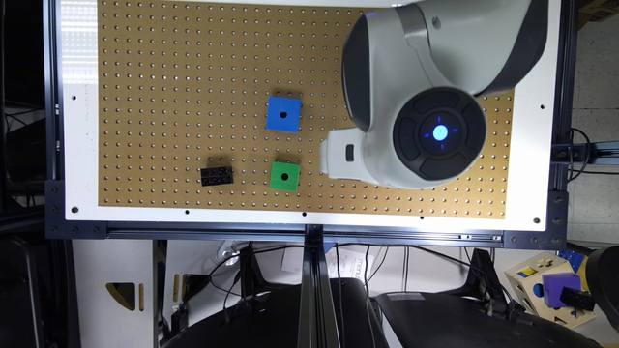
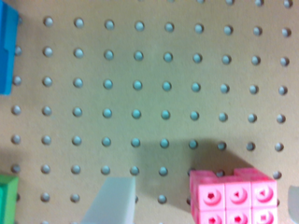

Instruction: Pick up pink block.

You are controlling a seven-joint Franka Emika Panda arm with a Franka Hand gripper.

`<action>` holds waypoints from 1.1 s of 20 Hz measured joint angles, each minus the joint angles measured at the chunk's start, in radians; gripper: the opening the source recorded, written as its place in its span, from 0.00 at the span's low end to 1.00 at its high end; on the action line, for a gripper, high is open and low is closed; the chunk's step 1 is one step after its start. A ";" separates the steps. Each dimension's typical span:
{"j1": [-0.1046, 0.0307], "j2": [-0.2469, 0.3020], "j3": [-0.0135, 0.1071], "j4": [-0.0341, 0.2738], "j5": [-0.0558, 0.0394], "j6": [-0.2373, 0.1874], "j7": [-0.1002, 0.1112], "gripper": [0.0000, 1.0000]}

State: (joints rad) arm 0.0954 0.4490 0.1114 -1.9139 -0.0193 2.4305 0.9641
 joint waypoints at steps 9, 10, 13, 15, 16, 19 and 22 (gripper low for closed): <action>0.000 0.018 0.001 0.000 0.0000 0.003 0.000 1.00; 0.000 0.021 0.001 0.000 0.0000 0.003 0.000 1.00; 0.001 0.038 0.002 0.001 0.0000 0.013 0.000 1.00; 0.001 0.054 0.006 0.004 0.0000 0.025 0.002 1.00; 0.002 0.060 0.011 0.008 -0.0002 0.026 0.006 1.00; 0.011 0.072 0.014 0.026 -0.0007 0.026 0.019 1.00; 0.017 0.079 0.014 0.039 -0.0007 0.025 0.024 1.00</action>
State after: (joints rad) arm 0.1125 0.5277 0.1258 -1.8750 -0.0200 2.4554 0.9881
